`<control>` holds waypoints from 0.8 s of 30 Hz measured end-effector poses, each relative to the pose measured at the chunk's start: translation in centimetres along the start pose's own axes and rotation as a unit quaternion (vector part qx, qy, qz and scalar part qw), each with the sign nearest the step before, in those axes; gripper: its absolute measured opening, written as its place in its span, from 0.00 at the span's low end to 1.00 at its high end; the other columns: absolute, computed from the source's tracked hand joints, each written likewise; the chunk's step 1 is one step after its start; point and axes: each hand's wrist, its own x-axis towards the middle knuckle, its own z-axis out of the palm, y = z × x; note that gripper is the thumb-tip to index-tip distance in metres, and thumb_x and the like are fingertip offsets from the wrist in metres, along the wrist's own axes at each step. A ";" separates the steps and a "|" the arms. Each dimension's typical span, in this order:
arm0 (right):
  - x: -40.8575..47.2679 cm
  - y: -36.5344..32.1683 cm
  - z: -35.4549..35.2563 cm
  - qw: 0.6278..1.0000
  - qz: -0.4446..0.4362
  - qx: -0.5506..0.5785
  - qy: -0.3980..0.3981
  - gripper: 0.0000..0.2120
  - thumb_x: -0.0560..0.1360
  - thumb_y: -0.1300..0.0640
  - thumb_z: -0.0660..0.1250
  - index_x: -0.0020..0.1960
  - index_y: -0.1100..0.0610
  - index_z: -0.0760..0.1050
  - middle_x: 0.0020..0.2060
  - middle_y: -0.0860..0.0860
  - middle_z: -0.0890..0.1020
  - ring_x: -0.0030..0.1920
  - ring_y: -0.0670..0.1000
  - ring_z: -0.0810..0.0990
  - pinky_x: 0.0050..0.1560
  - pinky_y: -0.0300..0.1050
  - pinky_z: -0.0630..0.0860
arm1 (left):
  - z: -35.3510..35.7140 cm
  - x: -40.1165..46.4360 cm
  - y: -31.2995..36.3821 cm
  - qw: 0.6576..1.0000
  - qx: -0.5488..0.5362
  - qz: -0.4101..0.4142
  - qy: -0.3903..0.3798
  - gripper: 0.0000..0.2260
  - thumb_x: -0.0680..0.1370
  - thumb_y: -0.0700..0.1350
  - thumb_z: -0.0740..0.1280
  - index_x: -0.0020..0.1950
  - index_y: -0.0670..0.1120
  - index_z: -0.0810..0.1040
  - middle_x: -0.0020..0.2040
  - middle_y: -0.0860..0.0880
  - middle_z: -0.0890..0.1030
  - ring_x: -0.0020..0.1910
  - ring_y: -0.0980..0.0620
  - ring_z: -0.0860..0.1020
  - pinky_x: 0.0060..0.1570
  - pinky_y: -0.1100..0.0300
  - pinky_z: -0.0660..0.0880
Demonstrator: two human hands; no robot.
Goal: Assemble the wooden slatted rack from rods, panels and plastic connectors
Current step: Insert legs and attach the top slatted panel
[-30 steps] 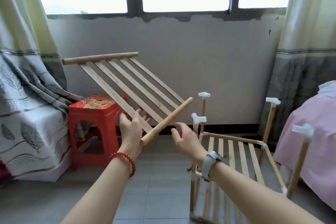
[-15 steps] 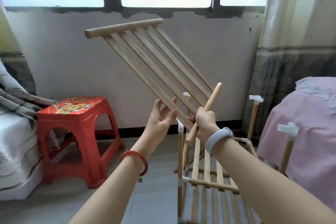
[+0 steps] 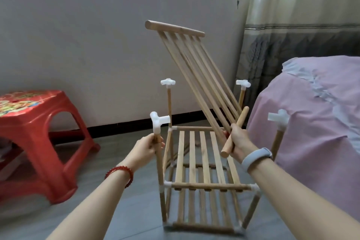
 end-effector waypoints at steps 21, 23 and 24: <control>-4.5 -10.7 -9.8 0.973 -0.152 -0.132 0.113 0.11 0.81 0.57 0.51 0.54 0.60 0.69 0.33 0.51 0.73 0.30 0.47 0.74 0.24 0.38 0.71 | 19.8 -4.9 14.4 0.974 -0.031 0.154 -0.165 0.08 0.76 0.42 0.67 0.42 0.54 0.72 0.44 0.54 0.79 0.44 0.58 0.79 0.49 0.57 0.79; -4.6 -11.1 -9.7 0.973 -0.154 -0.132 0.112 0.12 0.81 0.57 0.51 0.58 0.60 0.69 0.34 0.51 0.73 0.30 0.47 0.74 0.23 0.37 0.71 | 19.8 -4.4 15.0 0.963 0.028 0.182 -0.196 0.05 0.76 0.45 0.68 0.48 0.52 0.74 0.49 0.53 0.79 0.50 0.56 0.78 0.55 0.56 0.76; -4.7 -11.1 -9.4 0.976 -0.151 -0.119 0.105 0.13 0.81 0.58 0.51 0.61 0.61 0.68 0.36 0.52 0.73 0.30 0.46 0.74 0.21 0.36 0.70 | 19.2 -4.1 14.9 0.956 0.065 0.188 -0.216 0.09 0.75 0.46 0.69 0.54 0.51 0.74 0.55 0.52 0.78 0.55 0.55 0.76 0.58 0.56 0.75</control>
